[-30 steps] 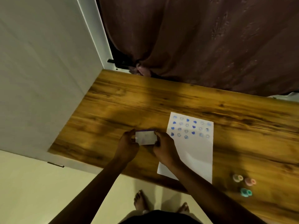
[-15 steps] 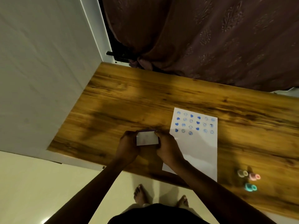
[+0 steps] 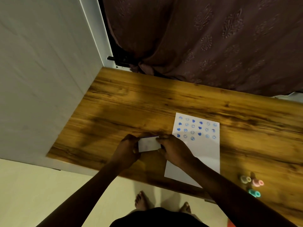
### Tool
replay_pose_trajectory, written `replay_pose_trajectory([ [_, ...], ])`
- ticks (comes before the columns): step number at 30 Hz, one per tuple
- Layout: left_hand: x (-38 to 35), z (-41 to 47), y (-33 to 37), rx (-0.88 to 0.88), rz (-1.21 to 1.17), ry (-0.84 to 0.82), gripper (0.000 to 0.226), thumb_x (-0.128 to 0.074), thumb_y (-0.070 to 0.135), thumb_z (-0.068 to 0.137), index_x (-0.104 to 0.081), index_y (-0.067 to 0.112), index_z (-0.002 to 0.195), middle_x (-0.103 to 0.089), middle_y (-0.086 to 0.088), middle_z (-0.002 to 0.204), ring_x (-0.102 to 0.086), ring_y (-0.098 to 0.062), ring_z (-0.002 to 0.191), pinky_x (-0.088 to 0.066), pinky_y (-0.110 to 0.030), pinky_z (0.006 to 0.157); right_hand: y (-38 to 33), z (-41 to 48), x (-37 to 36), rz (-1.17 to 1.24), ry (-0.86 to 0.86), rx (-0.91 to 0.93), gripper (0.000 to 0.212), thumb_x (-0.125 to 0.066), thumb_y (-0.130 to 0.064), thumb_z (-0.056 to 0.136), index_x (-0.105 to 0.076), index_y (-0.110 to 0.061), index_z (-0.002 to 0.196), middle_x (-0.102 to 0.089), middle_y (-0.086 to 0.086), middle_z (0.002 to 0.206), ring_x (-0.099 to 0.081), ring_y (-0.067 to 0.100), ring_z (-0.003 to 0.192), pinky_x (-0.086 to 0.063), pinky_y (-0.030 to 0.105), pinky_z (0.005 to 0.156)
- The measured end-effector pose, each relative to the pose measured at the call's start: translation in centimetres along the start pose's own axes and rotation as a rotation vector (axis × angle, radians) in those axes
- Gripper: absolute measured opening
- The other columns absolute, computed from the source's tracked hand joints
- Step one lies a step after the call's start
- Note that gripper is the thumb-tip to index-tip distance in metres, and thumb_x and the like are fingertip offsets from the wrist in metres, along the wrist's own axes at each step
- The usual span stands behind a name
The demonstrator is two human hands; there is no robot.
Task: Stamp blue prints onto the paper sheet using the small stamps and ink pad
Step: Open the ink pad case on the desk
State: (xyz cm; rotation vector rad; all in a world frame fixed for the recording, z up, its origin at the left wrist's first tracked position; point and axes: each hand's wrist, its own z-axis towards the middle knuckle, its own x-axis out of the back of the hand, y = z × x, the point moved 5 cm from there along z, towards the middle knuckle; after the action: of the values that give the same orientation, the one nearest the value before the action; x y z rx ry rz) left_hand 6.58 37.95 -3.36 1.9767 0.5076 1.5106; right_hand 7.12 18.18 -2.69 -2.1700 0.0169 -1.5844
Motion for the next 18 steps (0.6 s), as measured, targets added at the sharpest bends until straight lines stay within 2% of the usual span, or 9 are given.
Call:
replay_pose_trajectory([
  [2, 0.0, 0.1, -0.1, -0.015, -0.001, 0.006, 0.060, -0.081, 0.002, 0.077, -0.062, 0.009, 0.134, -0.063, -0.011, 0.130, -0.064, -0.027, 0.113, -0.050, -0.019, 0.085, -0.1, 0.0, 0.3, -0.045, 0.004, 0.048, 0.049, -0.057, -0.035, 0.101, -0.052, -0.019, 0.147, -0.050, 0.003, 0.153, -0.049, 0.023, 0.138, -0.040, 0.036, 0.115],
  [4, 0.3, 0.3, -0.2, -0.013, -0.012, 0.015, 0.055, -0.081, 0.001, 0.078, -0.065, 0.009, 0.130, -0.061, -0.009, 0.127, -0.061, -0.018, 0.104, -0.049, -0.010, 0.077, -0.1, 0.0, 0.7, -0.049, 0.017, 0.076, 0.047, -0.057, -0.036, 0.101, -0.054, -0.019, 0.145, -0.048, 0.002, 0.155, -0.049, 0.022, 0.138, -0.041, 0.035, 0.114],
  [5, 0.4, 0.4, -0.3, 0.002, -0.026, 0.014, 0.052, -0.082, 0.001, 0.077, -0.066, 0.008, 0.127, -0.061, -0.008, 0.125, -0.062, -0.017, 0.102, -0.052, -0.012, 0.076, -0.1, 0.0, 0.9, -0.039, 0.019, 0.084, 0.047, -0.056, -0.037, 0.101, -0.054, -0.020, 0.145, -0.047, 0.000, 0.156, -0.048, 0.021, 0.139, -0.041, 0.035, 0.114],
  [7, 0.7, 0.6, -0.6, 0.041, -0.064, 0.009, 0.048, -0.083, 0.002, 0.076, -0.067, 0.006, 0.121, -0.063, -0.009, 0.121, -0.067, -0.023, 0.101, -0.061, -0.030, 0.079, 0.0, 0.0, 1.2, -0.009, 0.014, 0.090, 0.046, -0.055, -0.037, 0.101, -0.055, -0.022, 0.144, -0.047, -0.002, 0.155, -0.047, 0.019, 0.140, -0.041, 0.034, 0.114],
  [9, 0.8, 0.7, -0.7, 0.052, -0.091, -0.004, 0.048, -0.084, 0.001, 0.074, -0.067, 0.006, 0.119, -0.066, -0.009, 0.119, -0.070, -0.025, 0.101, -0.063, -0.041, 0.081, 0.1, 0.1, 1.5, 0.038, 0.006, 0.084, 0.045, -0.058, -0.037, 0.100, -0.057, -0.022, 0.142, -0.053, -0.002, 0.151, -0.052, 0.019, 0.136, -0.044, 0.033, 0.111],
  [13, 0.8, 0.7, -0.8, 0.036, -0.082, -0.031, 0.051, -0.087, 0.004, 0.073, -0.068, 0.008, 0.120, -0.068, -0.008, 0.121, -0.069, -0.025, 0.106, -0.062, -0.045, 0.087, 0.3, 0.2, 1.6, 0.090, -0.040, 0.061, 0.044, -0.061, -0.037, 0.098, -0.060, -0.022, 0.139, -0.062, 0.001, 0.141, -0.061, 0.020, 0.125, -0.051, 0.031, 0.103],
  [15, 0.8, 0.8, -1.1, 0.039, -0.098, -0.032, 0.052, -0.088, 0.005, 0.074, -0.068, 0.009, 0.121, -0.067, -0.002, 0.117, -0.069, -0.020, 0.104, -0.063, -0.037, 0.084, 0.4, 0.3, 1.7, 0.106, -0.055, 0.058, 0.042, -0.061, -0.036, 0.098, -0.060, -0.023, 0.138, -0.065, 0.002, 0.136, -0.064, 0.021, 0.120, -0.054, 0.031, 0.099],
  [18, 1.0, 1.0, -1.1, 0.008, -0.102, -0.029, 0.043, -0.086, 0.012, 0.079, -0.072, 0.013, 0.119, -0.064, 0.014, 0.104, -0.066, -0.003, 0.090, -0.054, -0.007, 0.071, 0.5, 0.5, 2.2, 0.116, -0.032, 0.074, 0.038, -0.058, -0.036, 0.099, -0.063, -0.023, 0.134, -0.069, 0.002, 0.130, -0.067, 0.020, 0.111, -0.055, 0.031, 0.096],
])
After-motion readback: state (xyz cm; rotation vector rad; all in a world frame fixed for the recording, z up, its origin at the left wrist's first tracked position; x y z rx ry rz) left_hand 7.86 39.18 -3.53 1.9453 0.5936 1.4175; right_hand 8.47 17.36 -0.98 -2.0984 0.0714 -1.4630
